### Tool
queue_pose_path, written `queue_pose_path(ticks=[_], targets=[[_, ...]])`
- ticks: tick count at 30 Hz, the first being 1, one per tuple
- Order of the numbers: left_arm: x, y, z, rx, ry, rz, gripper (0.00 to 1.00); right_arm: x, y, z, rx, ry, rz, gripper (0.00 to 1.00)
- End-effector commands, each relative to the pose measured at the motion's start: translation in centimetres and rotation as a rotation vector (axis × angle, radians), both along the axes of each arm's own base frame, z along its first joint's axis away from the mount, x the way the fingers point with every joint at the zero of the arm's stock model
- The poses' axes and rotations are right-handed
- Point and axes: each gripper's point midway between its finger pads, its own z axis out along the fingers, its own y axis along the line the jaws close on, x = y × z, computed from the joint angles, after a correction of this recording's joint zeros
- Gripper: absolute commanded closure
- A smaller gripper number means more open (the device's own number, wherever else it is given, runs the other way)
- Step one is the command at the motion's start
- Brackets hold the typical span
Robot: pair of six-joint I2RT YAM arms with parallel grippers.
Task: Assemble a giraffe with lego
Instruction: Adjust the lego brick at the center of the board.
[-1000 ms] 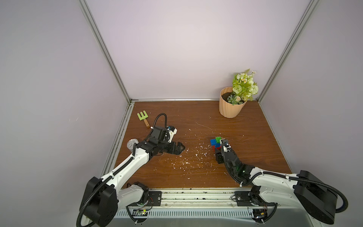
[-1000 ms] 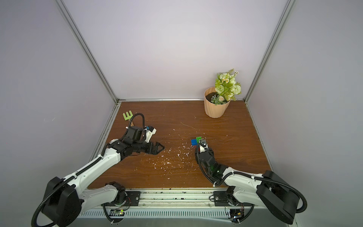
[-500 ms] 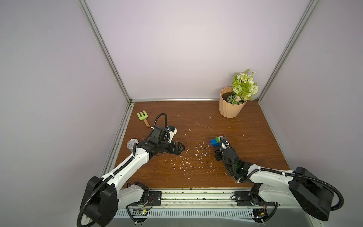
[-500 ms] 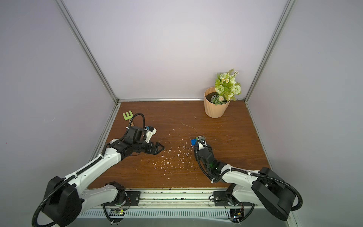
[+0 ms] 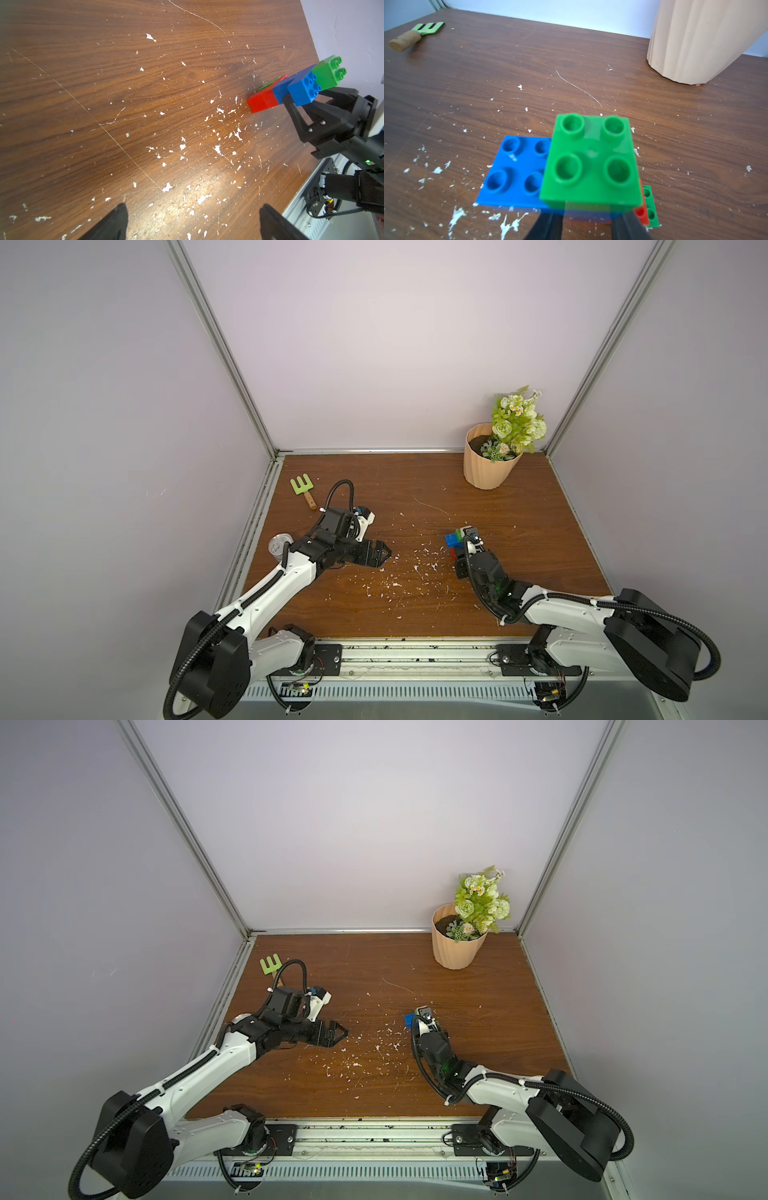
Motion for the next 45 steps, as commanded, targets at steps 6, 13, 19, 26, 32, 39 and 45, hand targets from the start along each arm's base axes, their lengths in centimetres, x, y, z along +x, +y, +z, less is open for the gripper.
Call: queue_pose_path(ticks=[6,13,19,26,32,39,45], targets=[[-0.2,-0.1,-0.2,0.016,0.013,-0.005,0.0,1.0,0.7,2.8,0.036,-0.067,0.002,0.77],[-0.2,-0.1,-0.1,0.015,0.009,-0.006,0.0,1.2,0.8,3.5,0.015,-0.059,0.012,0.81],[-0.2,-0.1,0.0,0.011,0.006,-0.007,0.0,1.6,1.2,5.0,-0.021,0.003,0.01,0.82],[-0.4,-0.2,0.3,0.003,0.002,-0.01,0.0,2.0,2.4,6.0,-0.104,0.205,0.016,0.81],[-0.5,-0.2,0.7,-0.007,-0.006,-0.013,0.0,1.9,3.4,6.9,-0.176,0.389,0.027,0.81],[-0.7,-0.3,1.6,-0.027,-0.033,-0.019,0.01,2.3,3.6,8.4,-0.251,0.543,0.02,0.81],[-0.9,-0.4,2.1,-0.043,-0.042,-0.029,0.0,2.3,3.6,8.8,-0.29,0.706,0.03,0.82]])
